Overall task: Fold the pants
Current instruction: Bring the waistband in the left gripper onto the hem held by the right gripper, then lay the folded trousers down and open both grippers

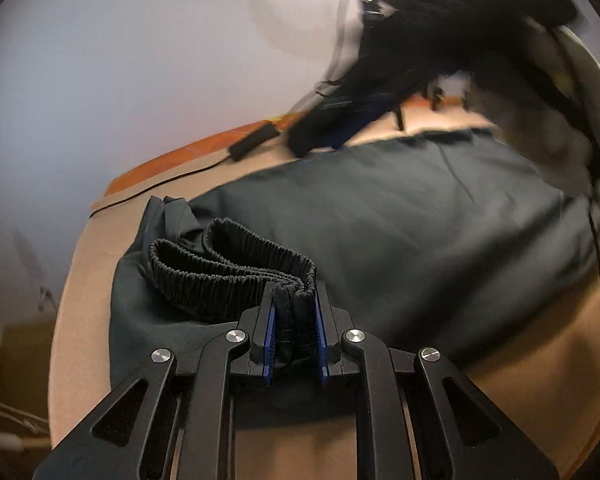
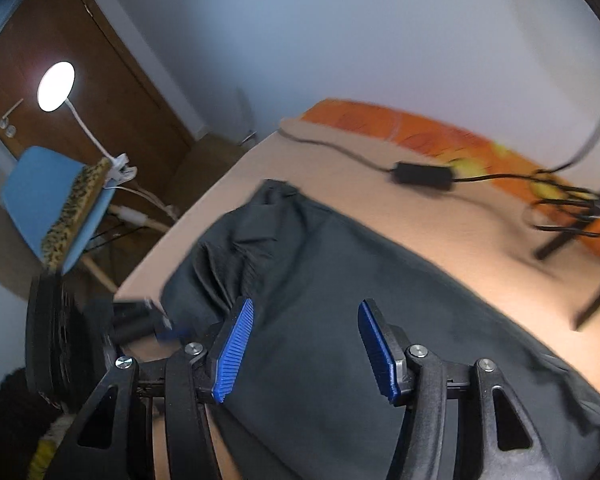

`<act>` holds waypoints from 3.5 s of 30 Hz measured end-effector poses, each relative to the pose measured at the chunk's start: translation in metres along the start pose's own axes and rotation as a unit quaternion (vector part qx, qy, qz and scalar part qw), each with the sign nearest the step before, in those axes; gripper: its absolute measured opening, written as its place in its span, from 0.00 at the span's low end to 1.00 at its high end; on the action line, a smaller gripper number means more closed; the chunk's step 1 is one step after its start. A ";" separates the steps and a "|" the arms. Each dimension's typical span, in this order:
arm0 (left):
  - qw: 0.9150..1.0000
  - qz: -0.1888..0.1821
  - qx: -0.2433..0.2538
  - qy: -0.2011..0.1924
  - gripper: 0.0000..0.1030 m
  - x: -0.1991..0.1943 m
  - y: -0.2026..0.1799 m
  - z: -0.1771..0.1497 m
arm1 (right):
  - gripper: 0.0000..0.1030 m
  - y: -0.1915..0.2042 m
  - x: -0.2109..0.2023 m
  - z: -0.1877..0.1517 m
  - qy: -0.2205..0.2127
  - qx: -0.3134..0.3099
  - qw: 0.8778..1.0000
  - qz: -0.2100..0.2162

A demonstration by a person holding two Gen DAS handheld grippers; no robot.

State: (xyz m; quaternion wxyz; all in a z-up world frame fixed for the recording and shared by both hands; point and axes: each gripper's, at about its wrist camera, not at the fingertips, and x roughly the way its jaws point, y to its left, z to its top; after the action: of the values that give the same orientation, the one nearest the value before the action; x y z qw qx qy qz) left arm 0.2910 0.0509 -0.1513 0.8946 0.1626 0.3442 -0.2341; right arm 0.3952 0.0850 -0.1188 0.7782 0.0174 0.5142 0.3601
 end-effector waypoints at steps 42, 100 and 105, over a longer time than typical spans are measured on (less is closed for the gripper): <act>0.993 0.007 0.116 -0.033 0.14 -0.033 -0.083 -0.015 | 0.20 -0.007 0.046 -0.020 0.059 0.106 0.990 0.066; 0.944 -0.302 0.126 -0.043 0.14 0.059 -0.418 0.181 | 0.17 -0.339 -0.277 -0.237 -0.093 0.311 0.945 -0.034; 0.945 -0.294 0.135 -0.050 0.14 0.067 -0.430 0.177 | 0.24 -0.354 -0.280 -0.249 -0.110 0.332 0.937 0.002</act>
State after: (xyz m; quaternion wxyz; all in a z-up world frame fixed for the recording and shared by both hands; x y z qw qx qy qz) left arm 0.2022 -0.4100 -0.1274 0.7717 0.1613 0.2964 -0.5392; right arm 0.3255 -0.4247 -0.1561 0.7794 0.3154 0.5153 0.1659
